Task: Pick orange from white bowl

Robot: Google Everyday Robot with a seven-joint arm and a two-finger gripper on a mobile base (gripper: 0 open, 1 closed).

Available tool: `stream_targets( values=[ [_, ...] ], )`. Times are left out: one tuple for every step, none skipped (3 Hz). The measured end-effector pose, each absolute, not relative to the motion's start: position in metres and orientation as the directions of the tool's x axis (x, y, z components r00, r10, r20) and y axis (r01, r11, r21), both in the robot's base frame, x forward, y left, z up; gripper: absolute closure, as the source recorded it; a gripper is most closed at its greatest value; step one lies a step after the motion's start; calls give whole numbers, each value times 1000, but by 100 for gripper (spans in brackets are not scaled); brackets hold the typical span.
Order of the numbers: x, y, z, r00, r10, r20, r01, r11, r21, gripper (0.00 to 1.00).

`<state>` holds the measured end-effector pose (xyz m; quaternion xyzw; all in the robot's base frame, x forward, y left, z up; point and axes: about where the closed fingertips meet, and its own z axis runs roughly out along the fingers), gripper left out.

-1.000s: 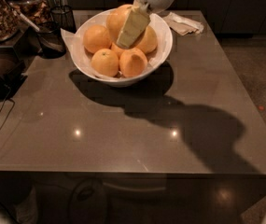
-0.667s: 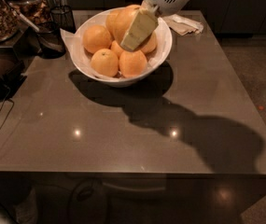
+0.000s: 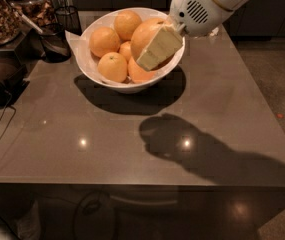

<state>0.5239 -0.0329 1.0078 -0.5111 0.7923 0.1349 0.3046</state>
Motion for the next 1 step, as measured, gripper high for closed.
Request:
stream_targets(
  values=[
    [522,-34,1005,-295,-729,-617,-892,442,-96,100]
  ],
)
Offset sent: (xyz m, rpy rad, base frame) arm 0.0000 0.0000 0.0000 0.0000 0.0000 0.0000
